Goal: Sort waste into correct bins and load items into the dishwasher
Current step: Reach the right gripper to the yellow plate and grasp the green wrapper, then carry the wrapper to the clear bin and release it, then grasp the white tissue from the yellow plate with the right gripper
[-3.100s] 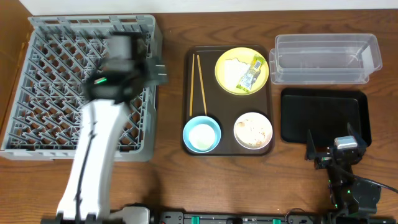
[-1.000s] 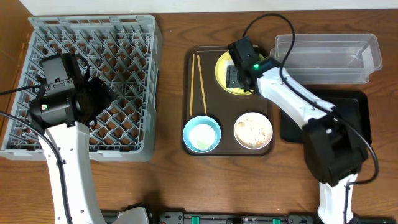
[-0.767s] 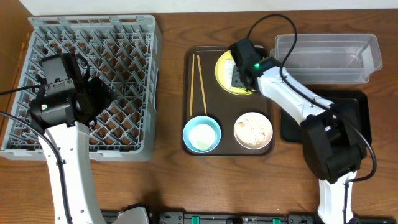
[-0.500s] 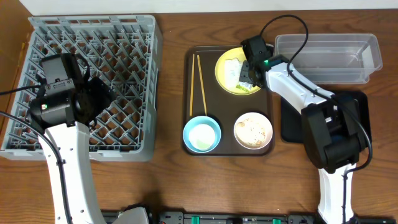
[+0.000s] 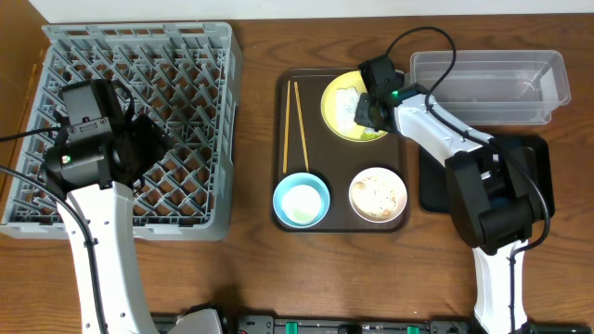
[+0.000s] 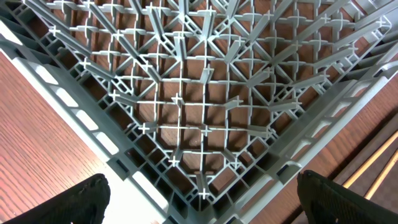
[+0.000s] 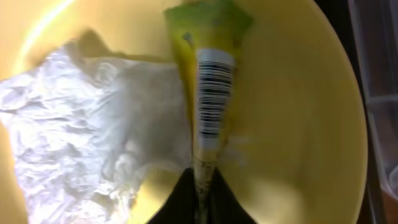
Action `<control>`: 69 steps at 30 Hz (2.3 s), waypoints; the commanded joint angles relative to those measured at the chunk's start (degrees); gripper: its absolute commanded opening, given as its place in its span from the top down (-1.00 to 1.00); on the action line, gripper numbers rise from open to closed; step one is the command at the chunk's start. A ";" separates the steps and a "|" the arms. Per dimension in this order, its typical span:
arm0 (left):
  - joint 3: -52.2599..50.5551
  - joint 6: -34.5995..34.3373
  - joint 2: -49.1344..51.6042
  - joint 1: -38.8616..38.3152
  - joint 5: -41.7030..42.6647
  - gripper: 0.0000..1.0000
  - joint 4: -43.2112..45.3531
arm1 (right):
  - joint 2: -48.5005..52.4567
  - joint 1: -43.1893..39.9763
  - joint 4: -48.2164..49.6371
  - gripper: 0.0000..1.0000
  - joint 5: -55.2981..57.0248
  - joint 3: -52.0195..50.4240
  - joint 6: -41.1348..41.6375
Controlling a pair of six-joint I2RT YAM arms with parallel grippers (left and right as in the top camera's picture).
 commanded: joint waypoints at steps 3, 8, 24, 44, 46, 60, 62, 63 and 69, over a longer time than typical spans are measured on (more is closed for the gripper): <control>0.20 -0.50 0.09 0.28 -0.46 -0.96 -0.13 | -7.80 -0.74 -0.81 0.97 -0.87 0.74 -0.33; 0.20 -0.50 0.09 0.28 -0.46 -0.96 -0.13 | -22.08 -3.06 -1.68 0.97 3.32 0.74 -1.27; 0.20 -0.50 0.09 0.28 -0.46 -0.96 -0.13 | -14.01 -18.53 4.24 0.65 7.82 0.72 25.46; 0.20 -0.50 0.09 0.28 -0.46 -0.96 -0.13 | -24.11 -4.66 6.75 -0.79 -8.61 0.72 -3.72; 0.20 -0.50 0.09 0.28 -0.46 -0.96 -0.13 | -22.97 -1.22 7.30 -0.84 -8.07 0.72 -9.40; 0.20 -0.50 0.09 0.28 -0.46 -0.96 -0.13 | -1.16 4.33 12.11 -0.51 -3.41 0.72 -6.14; 0.20 -0.50 0.09 0.28 -0.46 -0.96 -0.13 | 0.44 4.52 11.85 -0.48 -1.51 0.72 -5.75; 0.17 -0.50 0.09 0.28 -0.46 -0.96 -0.13 | 1.18 4.68 11.37 -0.49 0.07 0.72 -5.75; 0.20 -0.50 0.09 0.28 -0.46 -0.96 -0.13 | 5.62 5.42 10.19 -0.42 4.76 0.72 -5.84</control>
